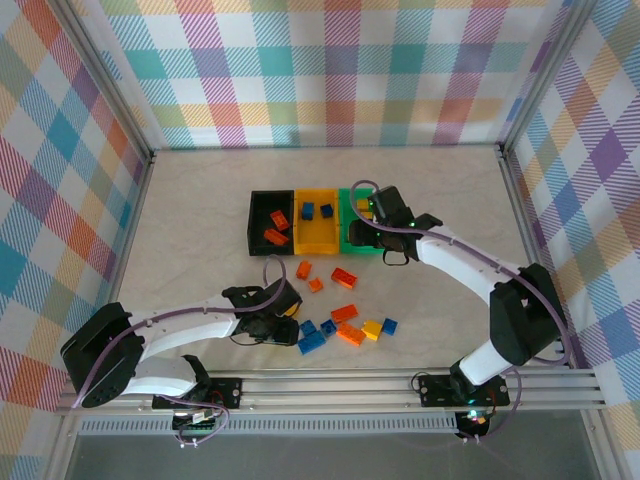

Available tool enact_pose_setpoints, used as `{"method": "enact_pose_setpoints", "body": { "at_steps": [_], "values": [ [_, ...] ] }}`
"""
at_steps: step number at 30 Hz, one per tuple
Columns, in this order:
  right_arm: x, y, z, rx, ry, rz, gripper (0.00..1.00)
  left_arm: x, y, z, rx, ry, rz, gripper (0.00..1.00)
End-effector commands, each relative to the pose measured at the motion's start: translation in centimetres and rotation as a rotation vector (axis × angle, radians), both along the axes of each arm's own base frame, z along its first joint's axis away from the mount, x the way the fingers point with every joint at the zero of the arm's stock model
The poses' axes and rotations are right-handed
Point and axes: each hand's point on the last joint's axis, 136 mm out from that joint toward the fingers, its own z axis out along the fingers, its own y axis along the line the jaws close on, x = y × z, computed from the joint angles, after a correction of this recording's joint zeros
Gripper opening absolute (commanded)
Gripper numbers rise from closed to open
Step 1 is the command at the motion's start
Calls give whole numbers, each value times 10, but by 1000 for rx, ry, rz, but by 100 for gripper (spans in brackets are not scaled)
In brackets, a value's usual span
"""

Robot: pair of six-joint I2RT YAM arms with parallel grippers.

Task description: Sort the legos into containers by color

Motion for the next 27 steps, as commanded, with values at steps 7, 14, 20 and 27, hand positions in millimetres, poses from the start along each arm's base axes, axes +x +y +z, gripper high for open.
{"method": "enact_pose_setpoints", "body": {
  "at_steps": [7, 14, 20, 27],
  "values": [
    [-3, -1, 10, 33, -22, -12, 75, -1, 9, 1, 34, -17, 17, 29],
    [-7, -7, 14, 46, -32, -30, 75, 20, -6, 46, -8, -110, -2, 25],
    [-19, -24, 10, 50, -36, -78, 75, 68, -42, 86, -93, -198, -19, 24],
    [-36, -43, 5, 51, -25, -115, 75, 163, -104, 126, -147, -306, -48, 22]
  ]
}}
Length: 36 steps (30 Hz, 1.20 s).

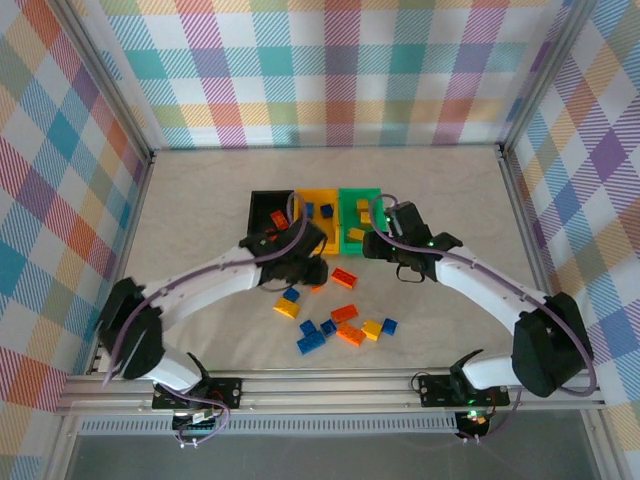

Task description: Sort the legos into containers by color

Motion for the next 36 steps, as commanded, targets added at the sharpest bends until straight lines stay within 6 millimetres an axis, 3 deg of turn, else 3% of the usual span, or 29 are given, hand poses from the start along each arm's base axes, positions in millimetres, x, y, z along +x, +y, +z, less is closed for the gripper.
{"method": "enact_pose_setpoints", "body": {
  "at_steps": [1, 5, 8, 15, 18, 23, 27, 30, 36],
  "values": [
    [-4, -9, 6, 17, -18, -36, 75, 47, -27, 18, -20, -74, -45, 22],
    [-10, -14, 6, 18, -14, -43, 75, 99, -46, 14, -5, -74, -22, 19],
    [-14, -16, 5, 18, -12, -44, 75, 126, -58, 9, -16, -68, -10, 18],
    [-15, -15, 4, 28, -8, -43, 75, 159, -84, 2, -9, -71, -15, 19],
    [-17, -14, 4, 34, -3, -37, 76, 165, -87, -3, -4, -63, -10, 36],
    [-20, -11, 2, 48, 11, -20, 80, 164, -93, 6, -50, -60, -4, 63],
    [-27, -13, 0, 43, 39, -17, 80, 154, -95, 31, -120, -80, -9, 74],
    [-39, -17, -9, 43, 88, -22, 77, 138, -91, 54, -187, -111, -12, 78],
    [-82, -27, -41, 44, 249, -37, 64, 79, -59, 66, -269, -132, -2, 88]
  ]
}}
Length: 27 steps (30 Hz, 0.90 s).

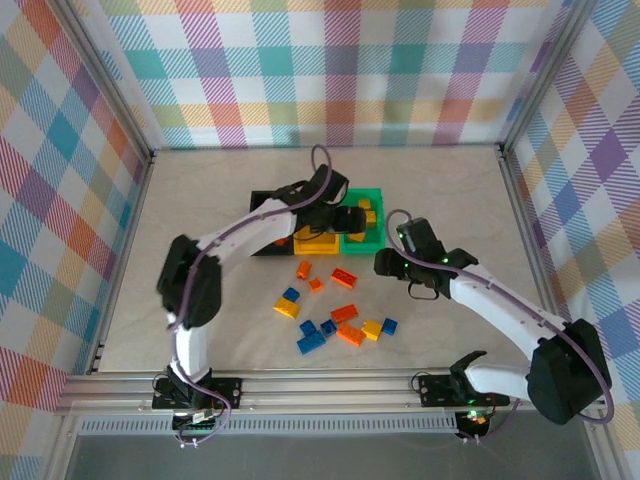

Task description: Sort the legos into containers by color

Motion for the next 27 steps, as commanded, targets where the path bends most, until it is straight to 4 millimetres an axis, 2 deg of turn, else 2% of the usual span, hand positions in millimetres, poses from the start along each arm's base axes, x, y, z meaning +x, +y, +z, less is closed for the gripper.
{"method": "enact_pose_setpoints", "body": {
  "at_steps": [1, 4, 6, 12, 16, 21, 27],
  "values": [
    [-37, -7, -24, 5, 162, -8, 62, -29, 6, 37, -122, -77, -1, 90],
    [-61, -8, -41, -12, 287, -5, 61, -56, 27, 29, -132, -75, 20, 95],
    [-73, -7, -50, -5, 361, -18, 65, -70, 40, 22, -149, -67, 33, 97],
    [-94, -2, -66, 45, 497, -116, 68, -100, 69, 3, -154, -46, 59, 100],
    [-101, -6, -74, 24, 552, -164, 68, -112, 85, -4, -142, -53, 80, 100],
    [-109, -1, -83, 22, 638, -183, 67, -120, 102, -5, -122, -84, 95, 100],
    [-122, -3, -93, -20, 709, -185, 61, -125, 111, -9, -124, -87, 104, 100]
  ]
}}
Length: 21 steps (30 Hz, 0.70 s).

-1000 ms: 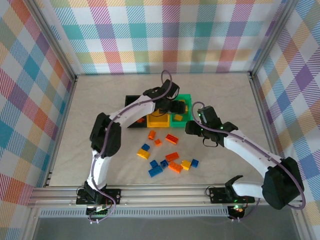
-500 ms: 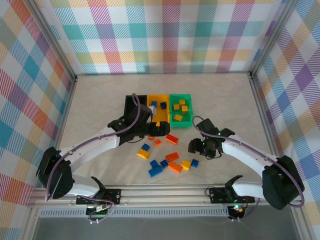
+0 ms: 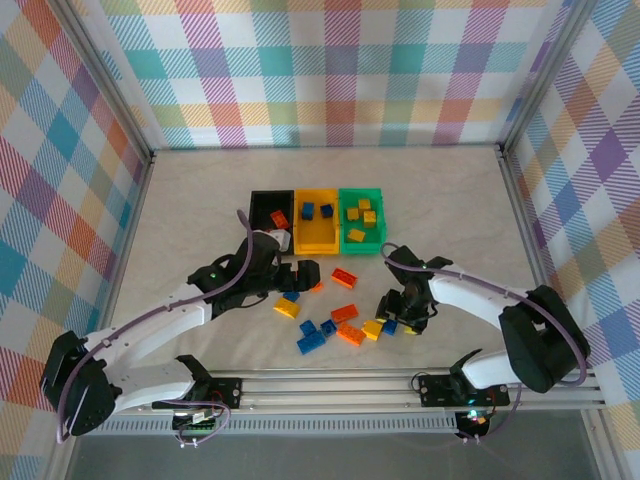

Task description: Sort the legos into containers by color

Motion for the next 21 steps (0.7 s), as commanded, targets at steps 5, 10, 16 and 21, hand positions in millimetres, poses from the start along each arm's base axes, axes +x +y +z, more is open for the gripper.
{"method": "enact_pose_setpoints", "body": {
  "at_steps": [5, 10, 16, 21],
  "values": [
    [-13, 3, -3, -11, 81, -6, 46, -1, 12, -5, 3, -8, 27, 100],
    [0, 6, 13, -5, 17, 22, 38, -1, 19, -4, 17, -15, 47, 100],
    [43, 24, 64, 49, -208, 147, 36, -5, 39, -12, 63, -11, 96, 100],
    [110, 74, 103, 153, -430, 259, 36, -13, 58, -25, 95, 11, 147, 100]
  ]
}}
